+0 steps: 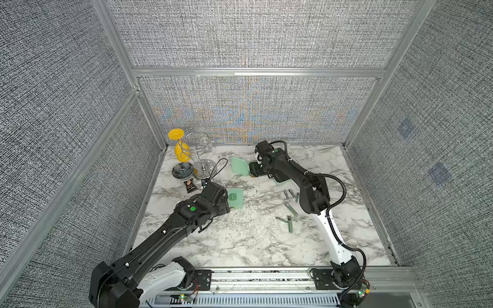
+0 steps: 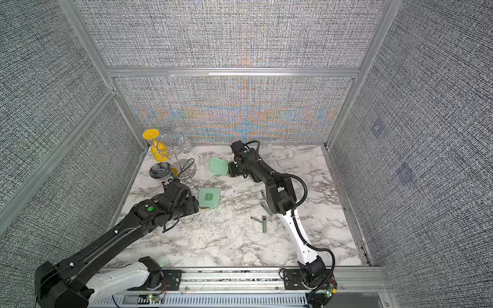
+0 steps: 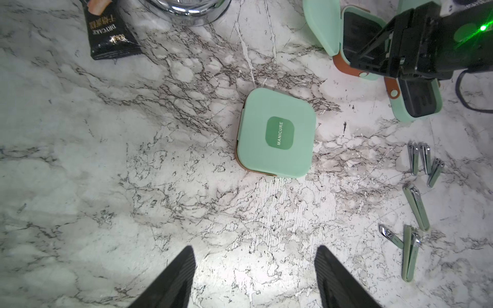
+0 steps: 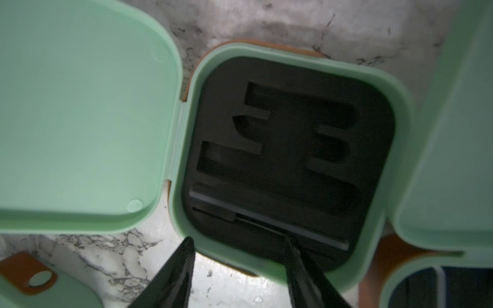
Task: Organize nail clipper sets
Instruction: Move the storage box to the center of the board.
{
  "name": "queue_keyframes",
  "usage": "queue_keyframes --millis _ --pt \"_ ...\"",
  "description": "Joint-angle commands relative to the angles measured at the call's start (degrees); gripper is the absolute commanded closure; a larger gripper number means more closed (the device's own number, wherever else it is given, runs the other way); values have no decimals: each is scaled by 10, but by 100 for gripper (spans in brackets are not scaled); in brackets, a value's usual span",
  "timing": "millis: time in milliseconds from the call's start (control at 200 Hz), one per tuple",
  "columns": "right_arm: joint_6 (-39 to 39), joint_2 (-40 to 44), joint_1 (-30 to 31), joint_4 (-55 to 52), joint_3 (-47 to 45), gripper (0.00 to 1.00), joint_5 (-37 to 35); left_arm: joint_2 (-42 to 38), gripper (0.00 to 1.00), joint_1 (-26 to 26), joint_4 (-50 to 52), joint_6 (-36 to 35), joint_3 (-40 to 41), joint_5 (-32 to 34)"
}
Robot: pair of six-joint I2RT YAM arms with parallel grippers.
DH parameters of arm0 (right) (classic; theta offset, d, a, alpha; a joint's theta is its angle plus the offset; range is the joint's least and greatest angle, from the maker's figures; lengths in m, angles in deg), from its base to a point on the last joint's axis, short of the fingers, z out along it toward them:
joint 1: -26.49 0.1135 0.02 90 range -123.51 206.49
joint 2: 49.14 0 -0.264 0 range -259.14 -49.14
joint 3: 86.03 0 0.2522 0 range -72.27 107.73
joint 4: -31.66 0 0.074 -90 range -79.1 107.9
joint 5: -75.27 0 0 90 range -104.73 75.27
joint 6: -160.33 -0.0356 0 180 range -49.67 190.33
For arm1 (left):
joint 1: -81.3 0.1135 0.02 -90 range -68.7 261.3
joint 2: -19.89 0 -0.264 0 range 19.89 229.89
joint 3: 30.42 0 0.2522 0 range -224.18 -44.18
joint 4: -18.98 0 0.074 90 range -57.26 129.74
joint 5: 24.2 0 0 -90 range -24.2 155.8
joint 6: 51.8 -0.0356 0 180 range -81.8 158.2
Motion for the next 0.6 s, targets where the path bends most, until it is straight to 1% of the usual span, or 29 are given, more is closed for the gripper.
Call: queue_keyframes --millis 0,105,270,450,595 --pt "-22 -11 -1 4 -4 45 1 -6 27 0 2 0 4 5" --pt "-26 -5 -1 4 -19 47 20 -9 27 0 1 0 7 9" --pt "-38 20 1 0 -75 49 52 -11 27 1 1 -1 9 12" --pt "-45 58 10 8 -158 48 81 -13 27 1 2 0 11 13" --pt "-48 89 26 18 -216 48 91 -19 27 0 2 1 15 13"
